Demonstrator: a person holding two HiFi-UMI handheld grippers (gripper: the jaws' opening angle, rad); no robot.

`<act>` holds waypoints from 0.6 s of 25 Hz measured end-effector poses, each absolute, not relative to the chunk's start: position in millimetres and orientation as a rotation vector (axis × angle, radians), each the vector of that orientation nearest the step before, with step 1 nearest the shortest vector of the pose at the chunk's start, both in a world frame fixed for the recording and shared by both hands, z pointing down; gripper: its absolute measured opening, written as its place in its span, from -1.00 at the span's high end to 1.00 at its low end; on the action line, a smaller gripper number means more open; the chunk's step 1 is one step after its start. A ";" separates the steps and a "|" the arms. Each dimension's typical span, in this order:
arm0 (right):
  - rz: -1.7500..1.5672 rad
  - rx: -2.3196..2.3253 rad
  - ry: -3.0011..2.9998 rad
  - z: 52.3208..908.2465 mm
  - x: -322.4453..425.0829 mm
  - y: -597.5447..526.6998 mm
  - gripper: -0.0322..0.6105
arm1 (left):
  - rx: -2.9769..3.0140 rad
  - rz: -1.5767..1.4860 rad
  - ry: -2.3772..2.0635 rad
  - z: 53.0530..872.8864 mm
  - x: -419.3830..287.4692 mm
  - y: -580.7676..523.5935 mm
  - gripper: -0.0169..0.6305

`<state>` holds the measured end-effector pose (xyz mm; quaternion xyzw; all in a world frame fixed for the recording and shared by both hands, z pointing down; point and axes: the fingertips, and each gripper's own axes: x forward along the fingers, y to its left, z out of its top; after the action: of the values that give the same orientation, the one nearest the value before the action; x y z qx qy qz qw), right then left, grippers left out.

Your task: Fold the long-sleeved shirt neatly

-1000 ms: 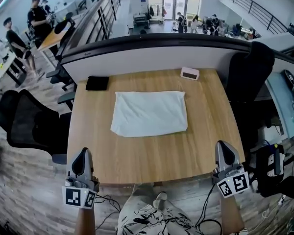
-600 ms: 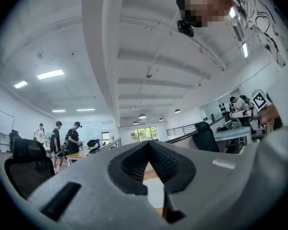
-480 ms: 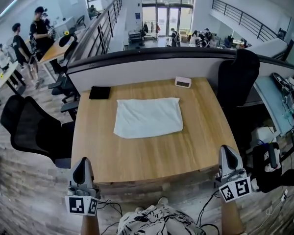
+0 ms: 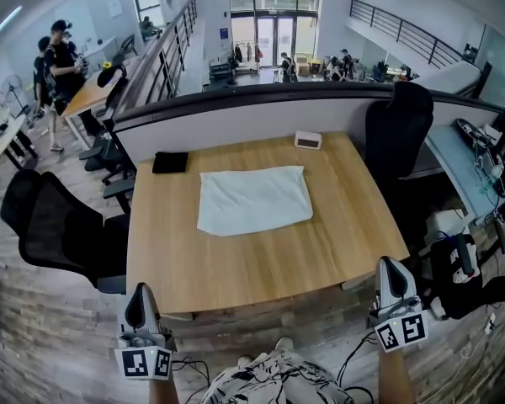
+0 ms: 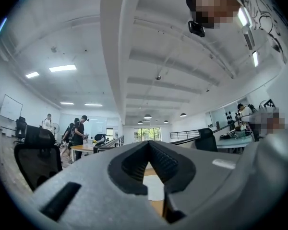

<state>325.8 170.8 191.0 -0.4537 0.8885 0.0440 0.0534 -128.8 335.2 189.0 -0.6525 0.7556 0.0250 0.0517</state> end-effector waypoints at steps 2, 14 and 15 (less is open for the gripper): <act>0.115 -1.396 2.689 195.6 330.9 176.2 0.88 | -1.996 0.095 2.301 193.6 -128.5 341.5 0.94; 0.107 -1.446 2.699 211.0 331.9 187.0 0.88 | -2.026 0.031 2.336 221.1 -124.1 352.8 0.94; 0.110 -1.444 2.700 209.4 330.8 186.8 0.88 | -2.027 0.025 2.325 219.6 -123.6 352.3 0.94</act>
<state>330.8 186.8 209.4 -0.4709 0.8806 0.0359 0.0389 -123.6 352.3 219.6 -0.6568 0.7535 0.0081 0.0283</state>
